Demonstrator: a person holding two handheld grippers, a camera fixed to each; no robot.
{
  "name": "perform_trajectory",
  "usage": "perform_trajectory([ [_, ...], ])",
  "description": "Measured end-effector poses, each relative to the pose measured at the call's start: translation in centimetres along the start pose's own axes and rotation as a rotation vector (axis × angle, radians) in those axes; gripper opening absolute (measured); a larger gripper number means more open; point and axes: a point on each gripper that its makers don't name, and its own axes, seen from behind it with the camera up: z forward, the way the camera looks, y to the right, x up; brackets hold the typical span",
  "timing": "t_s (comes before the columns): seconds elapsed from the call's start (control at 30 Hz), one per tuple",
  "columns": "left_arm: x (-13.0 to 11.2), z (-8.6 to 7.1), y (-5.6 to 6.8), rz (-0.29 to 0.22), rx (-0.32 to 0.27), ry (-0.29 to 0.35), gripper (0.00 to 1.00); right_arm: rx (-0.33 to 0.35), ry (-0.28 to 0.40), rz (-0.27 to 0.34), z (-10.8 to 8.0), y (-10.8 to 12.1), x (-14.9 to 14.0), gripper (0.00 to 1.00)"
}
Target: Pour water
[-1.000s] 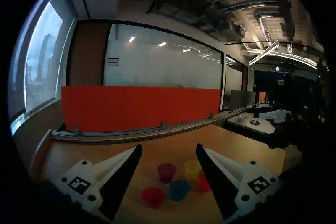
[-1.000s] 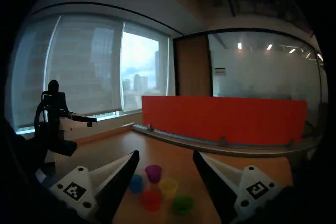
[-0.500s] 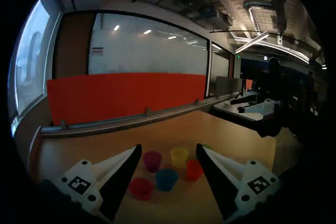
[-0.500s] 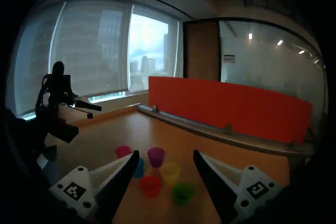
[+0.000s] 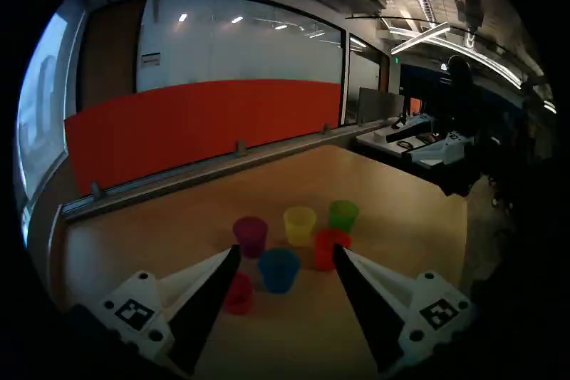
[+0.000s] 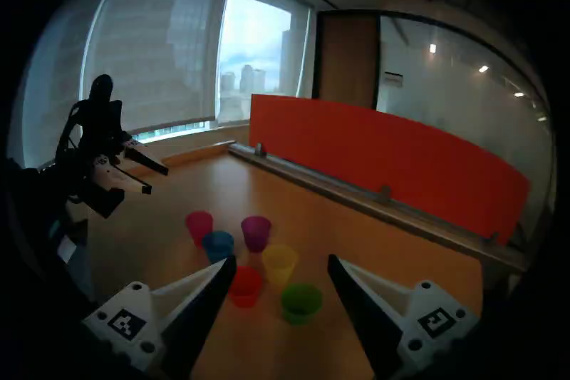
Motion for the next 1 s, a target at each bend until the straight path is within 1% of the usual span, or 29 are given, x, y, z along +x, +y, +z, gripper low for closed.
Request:
perform_trajectory([
  [0.2, -2.2, 1.6, 0.7, -0.002, -0.022, -0.044, 0.96, 0.016, -0.013, 0.019, 0.7, 0.0, -1.0, 0.99],
  [0.4, -4.5, 3.2, 1.3, -0.016, -0.028, -0.079, 0.96, 0.012, -0.040, 0.032, 1.7, 0.5, -2.6, 1.00],
  [0.7, -7.8, 5.5, 1.5, -0.027, -0.018, -0.134, 0.96, 0.005, -0.096, 0.038, 3.5, 0.9, -5.9, 0.99],
  [1.0, -10.3, 7.0, 1.1, -0.003, 0.021, -0.179, 0.96, -0.009, -0.134, 0.051, 4.6, 1.5, -8.3, 1.00],
])
